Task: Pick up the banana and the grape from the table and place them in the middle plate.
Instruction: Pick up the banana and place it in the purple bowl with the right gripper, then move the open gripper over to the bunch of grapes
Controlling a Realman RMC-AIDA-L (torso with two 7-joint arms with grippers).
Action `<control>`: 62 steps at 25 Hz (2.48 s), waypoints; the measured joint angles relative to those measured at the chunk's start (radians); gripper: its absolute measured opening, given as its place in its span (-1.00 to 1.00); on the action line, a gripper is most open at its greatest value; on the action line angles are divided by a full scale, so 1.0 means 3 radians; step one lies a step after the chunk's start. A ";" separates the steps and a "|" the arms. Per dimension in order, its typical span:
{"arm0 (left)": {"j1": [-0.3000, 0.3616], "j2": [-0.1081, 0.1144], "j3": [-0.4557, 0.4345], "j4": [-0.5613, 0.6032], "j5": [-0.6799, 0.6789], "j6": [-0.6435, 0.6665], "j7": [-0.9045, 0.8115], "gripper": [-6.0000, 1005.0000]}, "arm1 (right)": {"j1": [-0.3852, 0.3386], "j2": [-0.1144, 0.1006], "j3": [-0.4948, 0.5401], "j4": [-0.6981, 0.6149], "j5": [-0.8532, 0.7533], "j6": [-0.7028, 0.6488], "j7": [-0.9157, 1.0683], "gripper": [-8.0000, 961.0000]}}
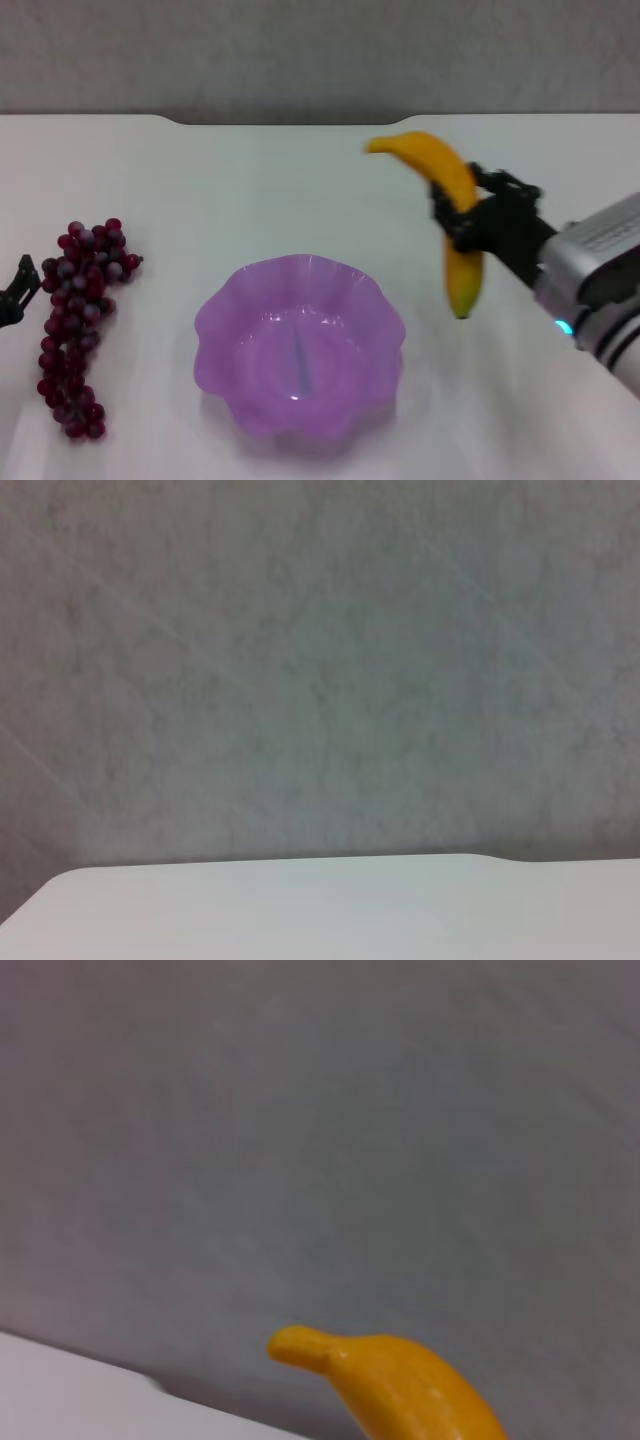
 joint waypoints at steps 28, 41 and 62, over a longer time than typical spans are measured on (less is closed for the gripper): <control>-0.0013 -0.0006 0.0000 -0.0021 0.0001 0.0000 0.0121 0.78 | 0.0414 0.0027 -0.0435 0.0215 -0.1979 0.0367 0.1950 0.08; -0.0015 -0.0010 0.0000 -0.0025 0.0001 0.0000 0.0123 0.78 | 0.0471 0.0034 -0.0331 0.0244 -0.1966 0.0561 0.1997 0.13; -0.0019 -0.0010 0.0003 -0.0023 0.0001 0.0000 0.0123 0.78 | 0.0583 0.0027 -0.0173 0.0145 -0.1992 0.0798 0.2100 0.68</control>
